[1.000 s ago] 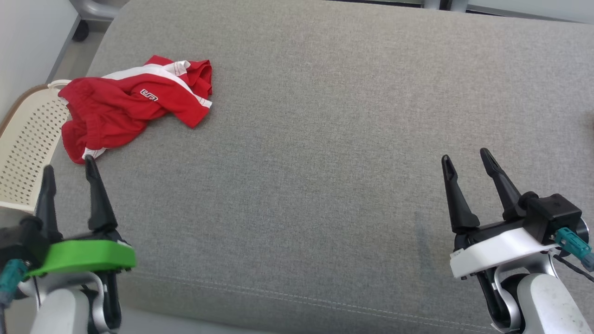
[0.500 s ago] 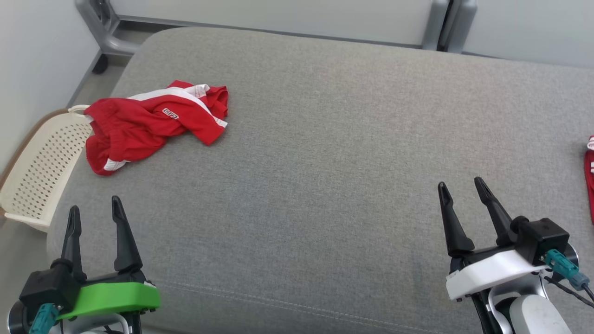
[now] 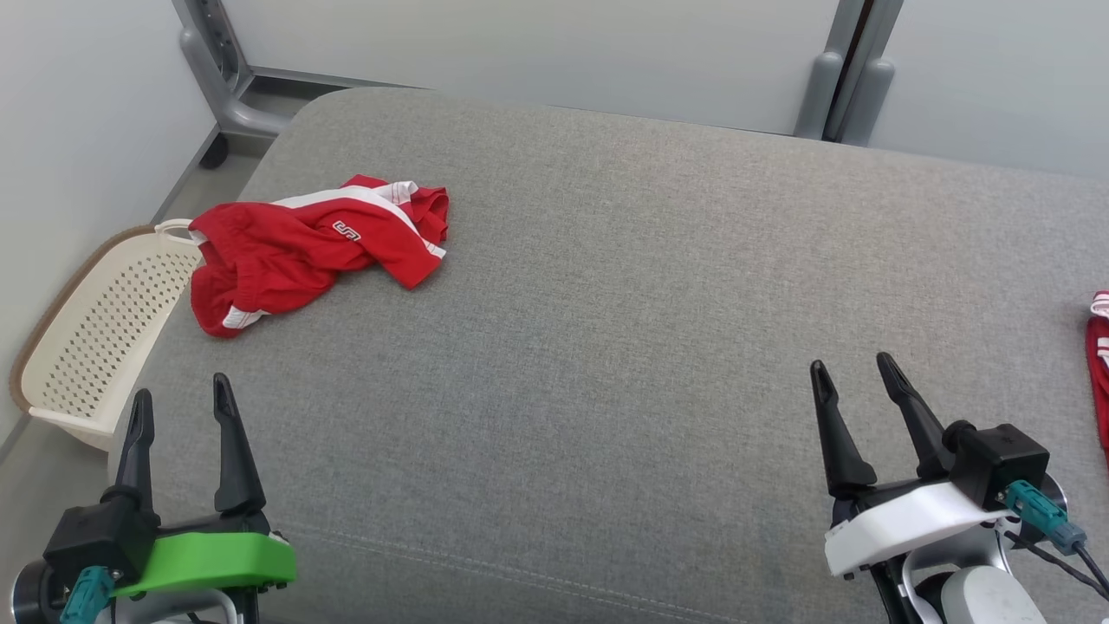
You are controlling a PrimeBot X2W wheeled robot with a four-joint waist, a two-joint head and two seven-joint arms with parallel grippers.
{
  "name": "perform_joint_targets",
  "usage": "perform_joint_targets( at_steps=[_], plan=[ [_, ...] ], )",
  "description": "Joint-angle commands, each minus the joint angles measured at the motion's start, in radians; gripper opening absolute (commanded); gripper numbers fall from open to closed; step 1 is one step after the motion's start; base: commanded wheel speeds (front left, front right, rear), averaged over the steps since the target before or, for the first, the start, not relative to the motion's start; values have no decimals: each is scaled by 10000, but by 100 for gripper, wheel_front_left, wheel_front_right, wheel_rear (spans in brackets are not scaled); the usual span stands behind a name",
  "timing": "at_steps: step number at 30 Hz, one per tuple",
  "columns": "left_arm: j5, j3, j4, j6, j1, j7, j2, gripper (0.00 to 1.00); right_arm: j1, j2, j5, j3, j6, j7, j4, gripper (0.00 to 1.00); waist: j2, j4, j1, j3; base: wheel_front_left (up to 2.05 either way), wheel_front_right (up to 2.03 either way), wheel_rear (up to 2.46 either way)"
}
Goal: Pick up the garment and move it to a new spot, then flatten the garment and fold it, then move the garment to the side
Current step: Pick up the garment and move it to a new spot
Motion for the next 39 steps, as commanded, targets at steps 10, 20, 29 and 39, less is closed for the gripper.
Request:
perform_joint_targets(
  at_steps=[10,20,29,39],
  plan=[
    [257,111,289,-169,-124,-25,-29,100,176,73,38,20,-5,-10,37,100,-1,58,0,-72,0,0,0],
    [276,90,328,-229,-323,-25,33,100,128,87,14,-8,-5,51,-60,100,-1,155,0,49,0,0,0],
    [301,345,-156,-391,-1598,347,725,100,-174,-105,-132,-74,-3,304,-412,100,-1,176,0,691,0,0,0],
    [-574,401,2018,-1739,-4568,1859,2019,100,-762,-467,-261,-59,-3,644,-1072,100,-1,-263,0,2065,0,0,0]
  ],
)
